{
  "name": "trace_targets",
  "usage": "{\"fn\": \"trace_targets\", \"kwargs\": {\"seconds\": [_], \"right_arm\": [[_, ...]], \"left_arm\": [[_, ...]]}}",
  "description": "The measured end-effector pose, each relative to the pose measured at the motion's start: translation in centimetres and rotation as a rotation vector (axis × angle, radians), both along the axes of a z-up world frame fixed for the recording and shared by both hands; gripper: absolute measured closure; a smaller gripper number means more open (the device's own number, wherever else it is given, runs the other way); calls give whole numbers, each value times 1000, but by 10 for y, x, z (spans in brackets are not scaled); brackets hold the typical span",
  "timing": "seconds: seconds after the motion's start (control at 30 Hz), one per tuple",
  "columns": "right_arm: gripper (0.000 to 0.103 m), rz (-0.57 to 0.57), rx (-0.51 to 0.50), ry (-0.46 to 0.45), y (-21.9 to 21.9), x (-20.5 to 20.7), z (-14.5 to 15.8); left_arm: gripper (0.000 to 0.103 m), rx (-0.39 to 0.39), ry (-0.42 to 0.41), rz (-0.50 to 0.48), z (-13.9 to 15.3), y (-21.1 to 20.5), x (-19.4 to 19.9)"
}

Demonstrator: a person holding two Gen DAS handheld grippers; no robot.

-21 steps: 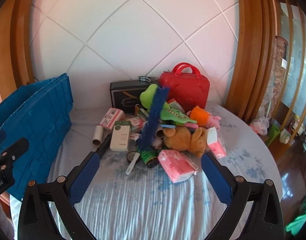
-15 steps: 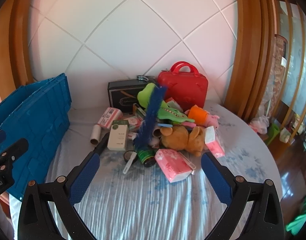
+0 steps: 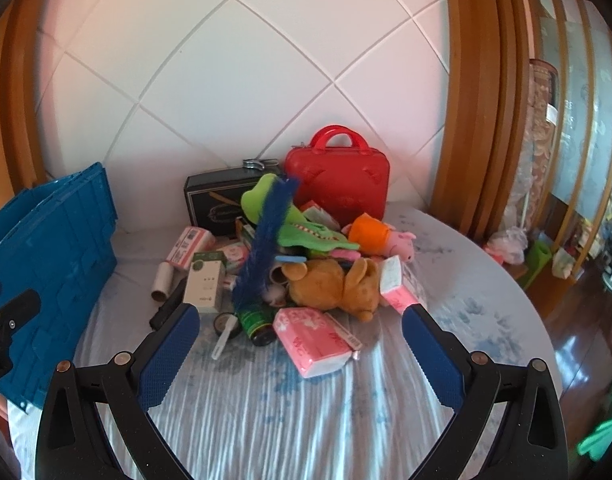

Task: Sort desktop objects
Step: 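Move both grippers toward the pile of objects on the table, then grasp the blue feather duster with left gripper while right gripper grasps pink tissue pack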

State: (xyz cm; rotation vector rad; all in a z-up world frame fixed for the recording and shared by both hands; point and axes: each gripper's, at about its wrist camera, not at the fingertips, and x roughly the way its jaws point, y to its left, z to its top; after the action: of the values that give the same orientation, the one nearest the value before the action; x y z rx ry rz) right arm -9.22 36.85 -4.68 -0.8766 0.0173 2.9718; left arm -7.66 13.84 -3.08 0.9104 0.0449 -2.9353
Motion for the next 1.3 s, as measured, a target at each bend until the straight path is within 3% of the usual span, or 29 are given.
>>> {"fn": "trace_targets", "kwargs": {"seconds": [0.13,0.27,0.43,0.63,1.0,1.3], "right_arm": [[0,-3,-7,-20,24,-15,-13],[0,13,-73,-27,51,-31,-31],[0,-66,-130,-66,80,-66,-68],[0,-80,-195,-134,90,-109,-112],[0,45,-116,-259,92,-150,-153],[0,150,-96,-415,75,-181,-195]], "left_arm": [[18,5,-25,7,-18,17,-24],[18,-20,-105,43,-53,33,-60],[18,-39,-224,60,-103,53,-103],[18,-60,-289,47,-148,68,-148],[18,-65,-411,-8,-223,78,-218],[18,-125,-406,-47,-253,88,-251]]}}
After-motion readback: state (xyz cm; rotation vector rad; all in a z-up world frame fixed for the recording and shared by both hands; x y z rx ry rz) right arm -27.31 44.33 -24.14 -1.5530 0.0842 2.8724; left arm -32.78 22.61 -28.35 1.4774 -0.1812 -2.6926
